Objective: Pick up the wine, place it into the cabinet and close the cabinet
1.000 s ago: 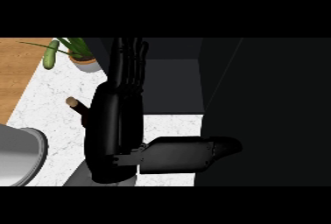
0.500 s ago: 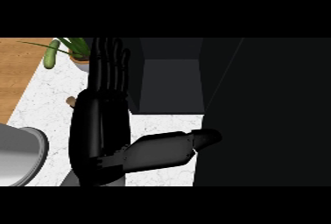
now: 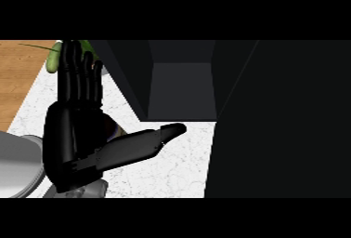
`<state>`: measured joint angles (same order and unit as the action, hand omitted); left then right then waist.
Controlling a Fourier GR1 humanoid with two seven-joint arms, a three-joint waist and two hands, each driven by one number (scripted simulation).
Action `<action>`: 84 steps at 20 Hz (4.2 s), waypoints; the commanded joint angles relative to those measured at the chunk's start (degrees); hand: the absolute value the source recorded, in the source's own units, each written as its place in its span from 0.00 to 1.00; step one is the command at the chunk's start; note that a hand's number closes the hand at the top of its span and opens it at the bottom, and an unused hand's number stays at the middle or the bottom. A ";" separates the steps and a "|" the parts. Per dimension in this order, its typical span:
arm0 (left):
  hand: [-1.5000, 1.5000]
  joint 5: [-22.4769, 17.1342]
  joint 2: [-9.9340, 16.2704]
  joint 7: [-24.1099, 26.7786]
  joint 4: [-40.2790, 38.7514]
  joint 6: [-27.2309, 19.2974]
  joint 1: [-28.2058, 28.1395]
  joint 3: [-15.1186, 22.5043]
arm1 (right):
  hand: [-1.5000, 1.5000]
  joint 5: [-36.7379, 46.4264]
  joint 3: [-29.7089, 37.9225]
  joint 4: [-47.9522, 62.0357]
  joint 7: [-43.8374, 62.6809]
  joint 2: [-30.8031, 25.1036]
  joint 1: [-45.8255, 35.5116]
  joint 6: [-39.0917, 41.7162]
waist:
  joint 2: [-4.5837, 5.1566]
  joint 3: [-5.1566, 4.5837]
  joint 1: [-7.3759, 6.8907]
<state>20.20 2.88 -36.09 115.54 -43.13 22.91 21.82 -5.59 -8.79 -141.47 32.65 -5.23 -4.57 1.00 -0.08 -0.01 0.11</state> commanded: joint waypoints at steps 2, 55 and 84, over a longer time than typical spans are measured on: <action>0.00 -2.98 4.01 3.80 4.01 2.16 -7.90 -4.47 | 0.00 -3.35 1.50 -6.37 1.43 -0.28 3.02 0.73 | -0.02 0.00 -0.01; 0.00 -38.71 -2.81 71.80 -66.48 38.61 -15.73 -31.47 | 0.00 -1.95 1.93 -5.67 2.91 2.23 0.37 3.36 | 0.08 -0.03 0.26; 1.00 -43.43 -2.79 84.74 -92.45 42.57 4.05 -35.96 | 0.00 -2.70 2.59 -2.70 6.10 2.35 -4.20 2.76 | 0.20 -0.03 0.47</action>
<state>-21.88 1.44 46.62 26.61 -0.54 25.08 -14.93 -3.89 -8.17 -141.79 36.58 -2.44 -7.02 3.89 0.05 -0.02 0.45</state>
